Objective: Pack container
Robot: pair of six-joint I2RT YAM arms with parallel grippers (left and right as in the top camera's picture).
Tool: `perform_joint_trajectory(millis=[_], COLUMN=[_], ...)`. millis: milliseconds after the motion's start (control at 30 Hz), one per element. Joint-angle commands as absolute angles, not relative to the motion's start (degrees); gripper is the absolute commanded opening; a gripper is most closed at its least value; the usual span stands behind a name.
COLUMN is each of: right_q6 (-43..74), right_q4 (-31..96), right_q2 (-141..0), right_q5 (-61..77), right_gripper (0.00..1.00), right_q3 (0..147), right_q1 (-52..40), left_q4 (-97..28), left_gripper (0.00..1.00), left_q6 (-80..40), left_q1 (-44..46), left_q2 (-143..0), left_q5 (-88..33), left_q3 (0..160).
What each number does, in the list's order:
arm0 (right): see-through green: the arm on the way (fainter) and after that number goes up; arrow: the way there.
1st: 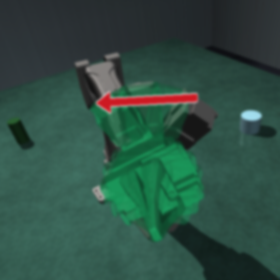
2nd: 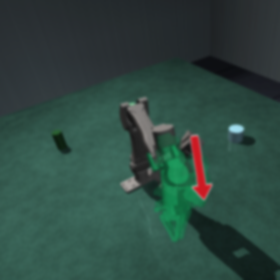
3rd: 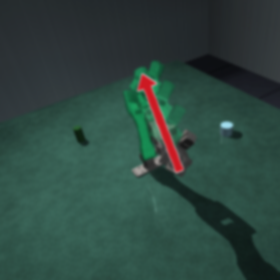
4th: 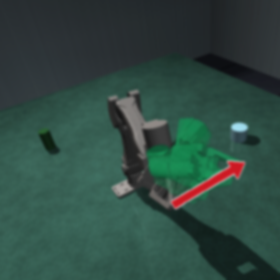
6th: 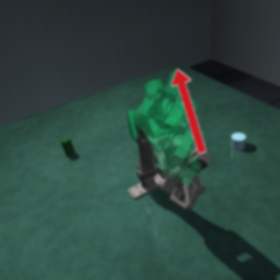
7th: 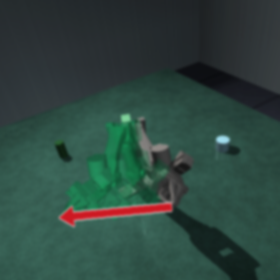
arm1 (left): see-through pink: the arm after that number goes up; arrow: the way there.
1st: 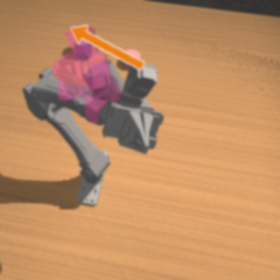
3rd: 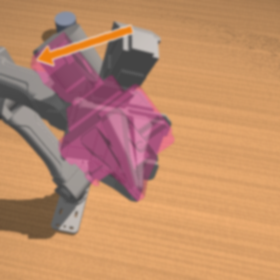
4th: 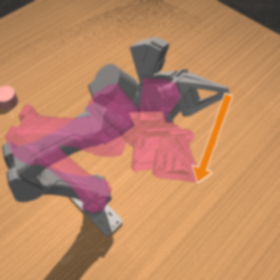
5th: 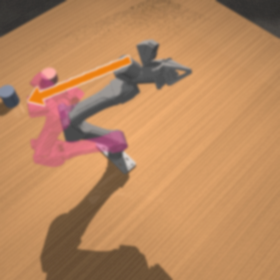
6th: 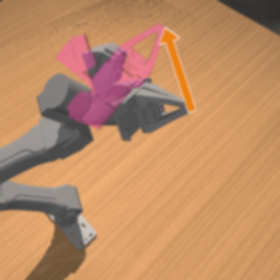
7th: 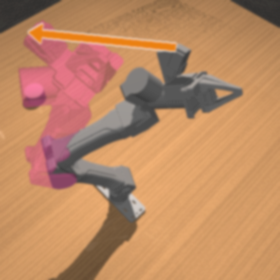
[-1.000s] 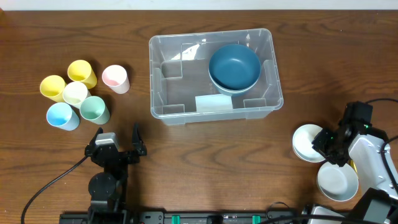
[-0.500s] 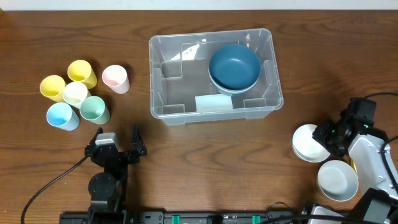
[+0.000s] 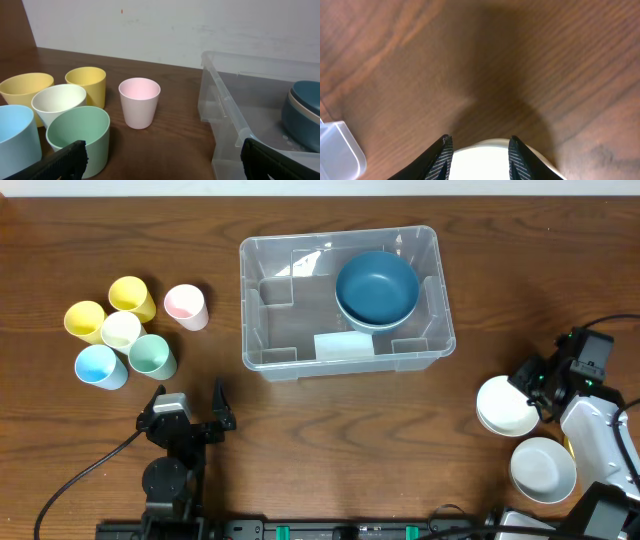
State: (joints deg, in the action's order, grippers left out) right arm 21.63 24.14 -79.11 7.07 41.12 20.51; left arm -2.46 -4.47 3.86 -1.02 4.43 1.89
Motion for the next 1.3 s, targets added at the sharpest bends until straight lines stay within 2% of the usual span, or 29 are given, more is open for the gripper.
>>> perform_joint_trajectory(millis=[0, 467, 667, 900, 1267], right_q6=[20.71, 20.47, 19.64, 19.68, 19.66], right_q4=[22.9, 38.35, 45.65, 54.94, 58.0], right_q2=[-78.76, -78.52, -78.52, -78.52, -78.52], right_q5=[7.11, 2.22, 3.05, 3.11, 3.25], right_gripper=[0.39, 0.38, 0.45, 0.46, 0.44], right_q3=[41.93, 50.96, 52.93, 52.9, 52.88], right_q1=[21.32, 21.41, 21.43, 22.11, 27.33], left_q4=[-3.79, -3.79, -3.79, -3.79, -3.79], left_gripper=[0.98, 0.98, 0.98, 0.98, 0.98], left_q6=[-4.34, -4.34, -4.34, -4.34, -4.32], left_q1=[3.66, 3.66, 3.66, 3.66, 3.66], left_q2=[-1.04, -1.04, -1.04, -1.04, -1.04], left_q5=[4.47, 4.47, 4.47, 4.47, 4.47], left_q3=[0.23, 0.23, 0.23, 0.23, 0.23])
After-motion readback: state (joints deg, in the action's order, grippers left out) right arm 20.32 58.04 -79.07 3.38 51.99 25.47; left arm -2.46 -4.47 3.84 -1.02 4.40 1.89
